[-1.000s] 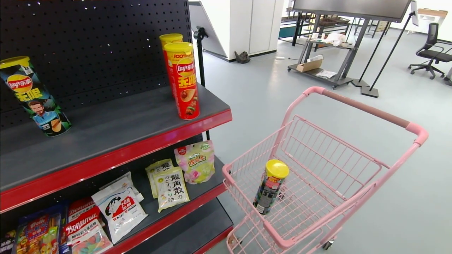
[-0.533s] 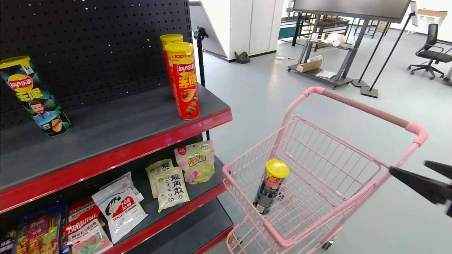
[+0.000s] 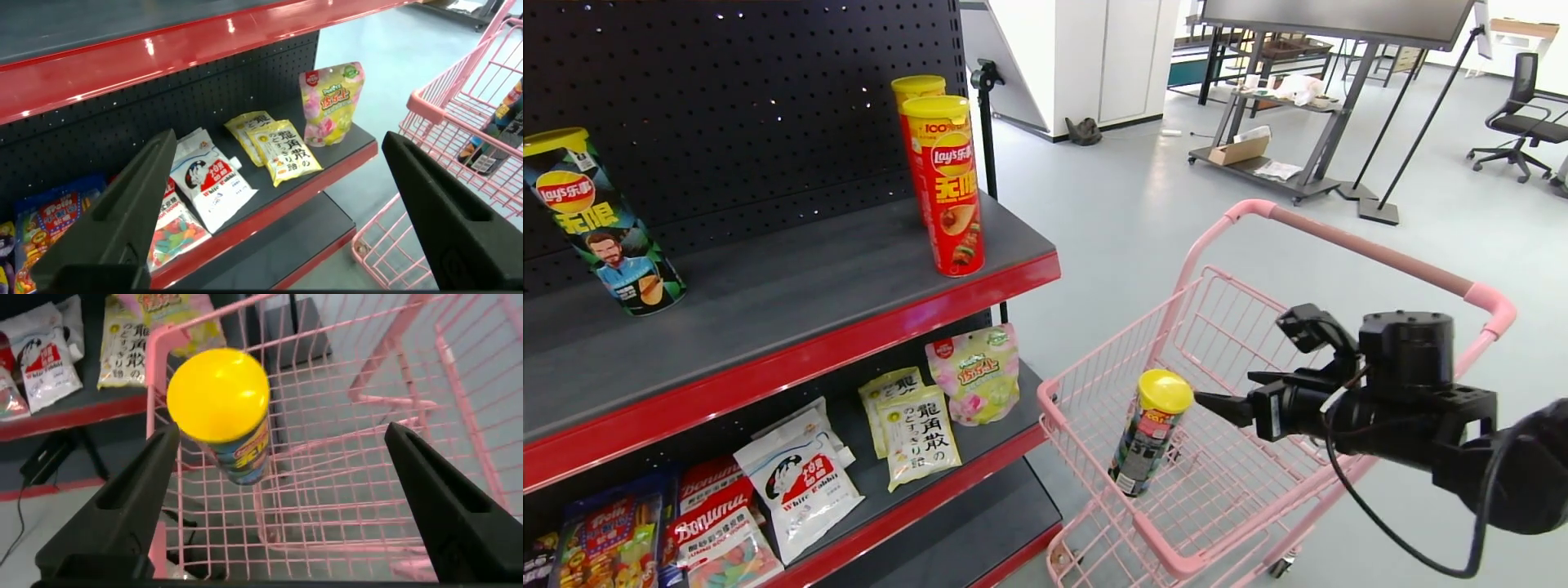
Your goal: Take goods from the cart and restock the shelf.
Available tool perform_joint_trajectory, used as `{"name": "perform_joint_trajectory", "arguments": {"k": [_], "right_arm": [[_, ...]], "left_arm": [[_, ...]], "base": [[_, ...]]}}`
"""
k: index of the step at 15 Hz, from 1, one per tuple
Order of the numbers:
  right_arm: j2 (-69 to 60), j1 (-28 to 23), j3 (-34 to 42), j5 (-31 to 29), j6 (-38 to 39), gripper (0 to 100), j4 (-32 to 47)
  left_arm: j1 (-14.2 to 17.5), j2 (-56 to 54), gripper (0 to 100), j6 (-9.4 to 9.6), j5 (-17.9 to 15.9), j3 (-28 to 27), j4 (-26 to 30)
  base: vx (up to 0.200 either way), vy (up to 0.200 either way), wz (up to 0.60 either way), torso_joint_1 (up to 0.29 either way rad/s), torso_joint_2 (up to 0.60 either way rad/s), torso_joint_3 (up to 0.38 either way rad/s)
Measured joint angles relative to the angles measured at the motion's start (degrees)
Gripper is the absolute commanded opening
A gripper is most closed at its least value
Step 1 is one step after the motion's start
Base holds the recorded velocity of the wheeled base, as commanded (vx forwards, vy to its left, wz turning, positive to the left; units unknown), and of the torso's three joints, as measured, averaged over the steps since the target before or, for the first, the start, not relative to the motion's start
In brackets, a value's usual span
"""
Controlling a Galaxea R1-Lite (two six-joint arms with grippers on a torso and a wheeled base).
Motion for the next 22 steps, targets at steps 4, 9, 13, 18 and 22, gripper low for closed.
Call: {"name": "perform_joint_trajectory", "arguments": {"k": [4, 9, 13, 18, 22], "right_arm": [[8.3, 3.3, 1.2, 0.9, -0.1, 100, -6.8], [13.6, 4.4, 1.1, 1.1, 0.1, 100, -11.5], [19.8, 4.3, -0.5, 3.2, 0.3, 100, -18.7], [24.7, 4.2, -5.3, 4.9, 0.4, 100, -18.9], [27.3, 4.3, -9.0, 5.0, 0.4, 0, -18.9]], "left_arm": [[0.0, 0.0, 100, 0.0, 0.0, 0.0, 0.0], [0.0, 0.0, 100, -0.02, 0.0, 0.0, 0.0], [0.0, 0.0, 100, -0.05, 0.0, 0.0, 0.0], [0.0, 0.0, 100, -0.05, 0.1, 0.0, 0.0], [0.0, 0.0, 100, -0.06, 0.0, 0.1, 0.0]], "base": [[0.0, 0.0, 0.0, 0.0, 0.0, 0.0], [0.0, 0.0, 0.0, 0.0, 0.0, 0.0], [0.0, 0.0, 0.0, 0.0, 0.0, 0.0], [0.0, 0.0, 0.0, 0.0, 0.0, 0.0], [0.0, 0.0, 0.0, 0.0, 0.0, 0.0]]}}
